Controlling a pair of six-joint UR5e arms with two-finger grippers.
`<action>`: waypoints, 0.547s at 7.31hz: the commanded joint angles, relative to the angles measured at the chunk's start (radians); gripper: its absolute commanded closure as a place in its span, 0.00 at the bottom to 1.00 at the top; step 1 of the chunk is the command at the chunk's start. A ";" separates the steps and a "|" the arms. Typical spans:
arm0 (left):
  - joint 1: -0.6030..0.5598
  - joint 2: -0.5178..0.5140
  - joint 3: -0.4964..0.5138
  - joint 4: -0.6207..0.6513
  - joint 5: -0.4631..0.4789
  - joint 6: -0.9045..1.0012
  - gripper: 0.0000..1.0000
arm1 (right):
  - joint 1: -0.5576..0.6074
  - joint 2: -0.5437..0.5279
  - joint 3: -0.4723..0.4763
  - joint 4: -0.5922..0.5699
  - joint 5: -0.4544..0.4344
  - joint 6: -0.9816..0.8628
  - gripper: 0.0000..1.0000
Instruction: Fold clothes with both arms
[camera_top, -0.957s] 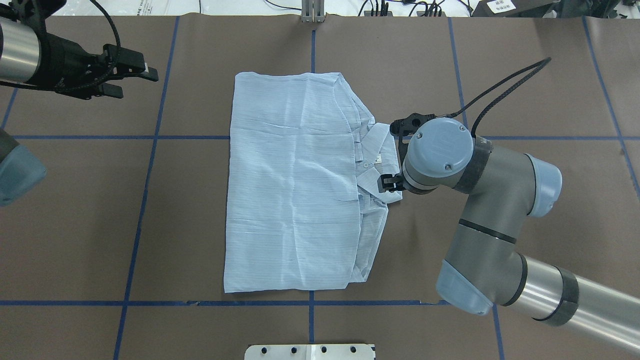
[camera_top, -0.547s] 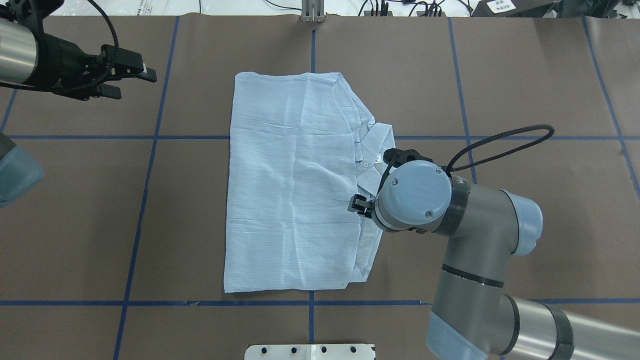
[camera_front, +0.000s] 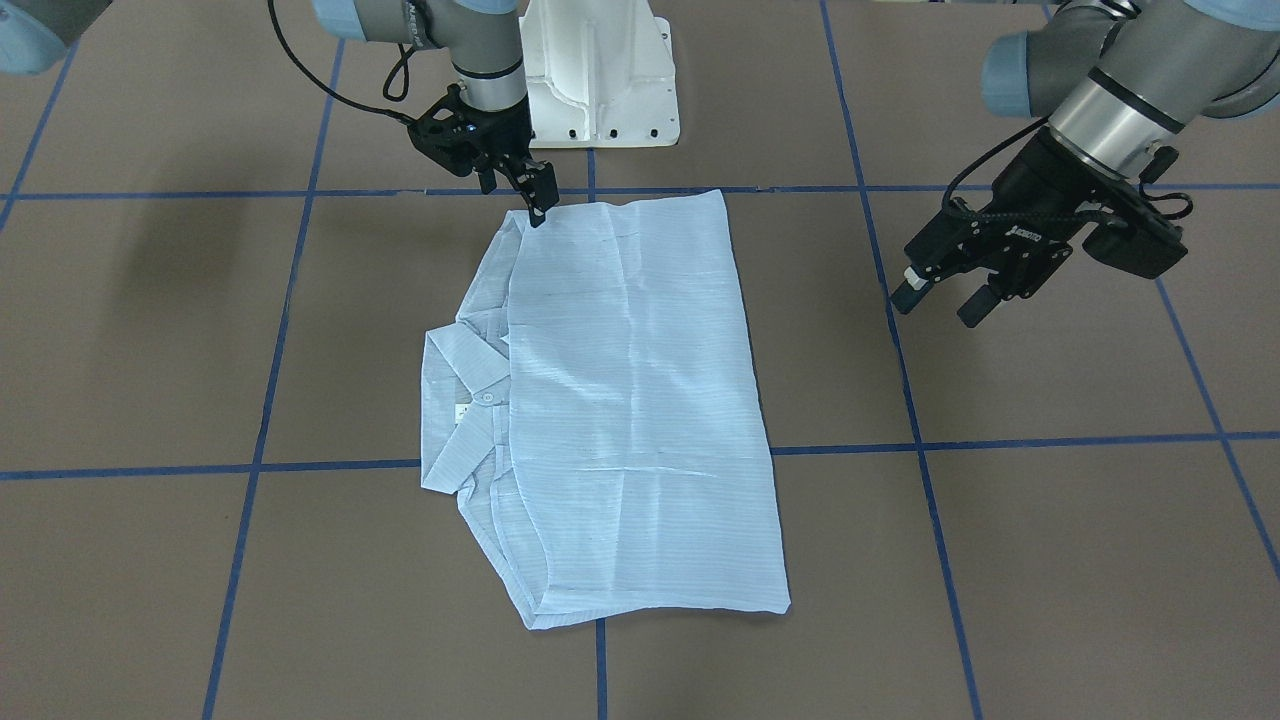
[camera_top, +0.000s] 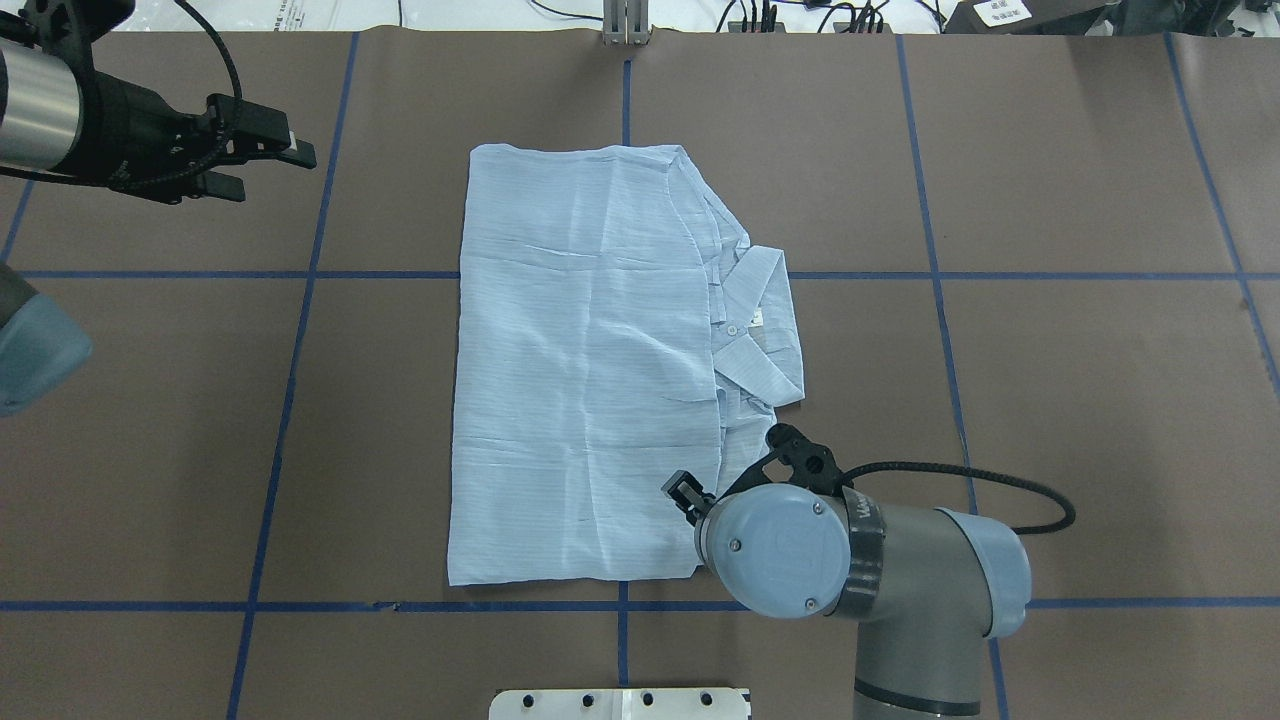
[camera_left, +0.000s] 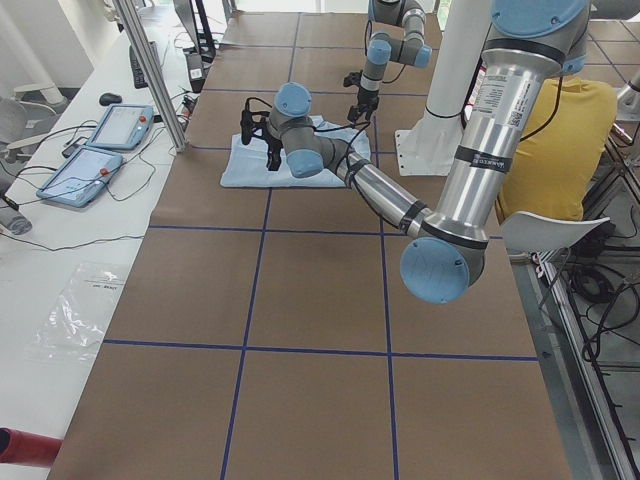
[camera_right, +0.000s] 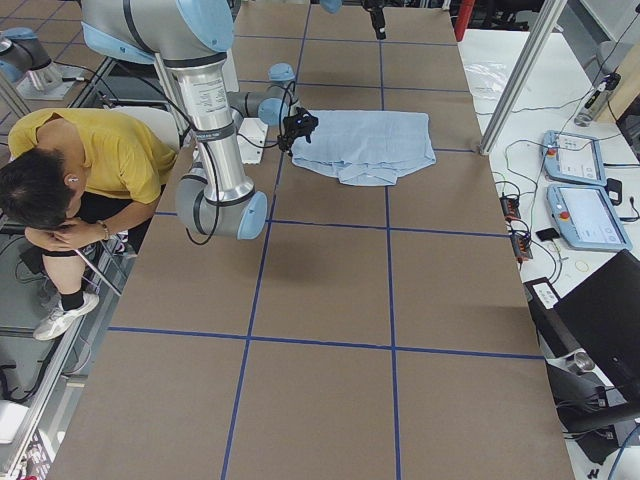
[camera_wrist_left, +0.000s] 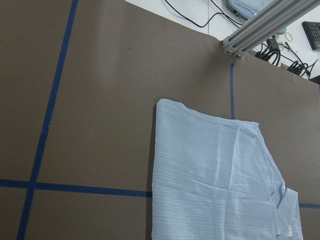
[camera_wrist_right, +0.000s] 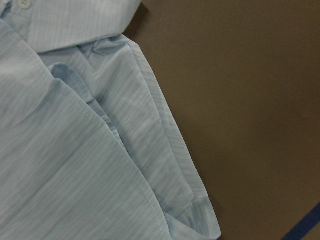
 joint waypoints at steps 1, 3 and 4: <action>0.001 0.006 -0.002 0.000 0.002 0.000 0.00 | -0.036 0.001 -0.043 0.014 -0.028 0.123 0.05; -0.001 0.007 -0.011 0.000 0.005 -0.001 0.00 | -0.027 -0.005 -0.056 0.063 -0.039 0.142 0.07; 0.001 0.007 -0.010 0.000 0.008 -0.001 0.00 | -0.010 0.004 -0.057 0.063 -0.038 0.151 0.07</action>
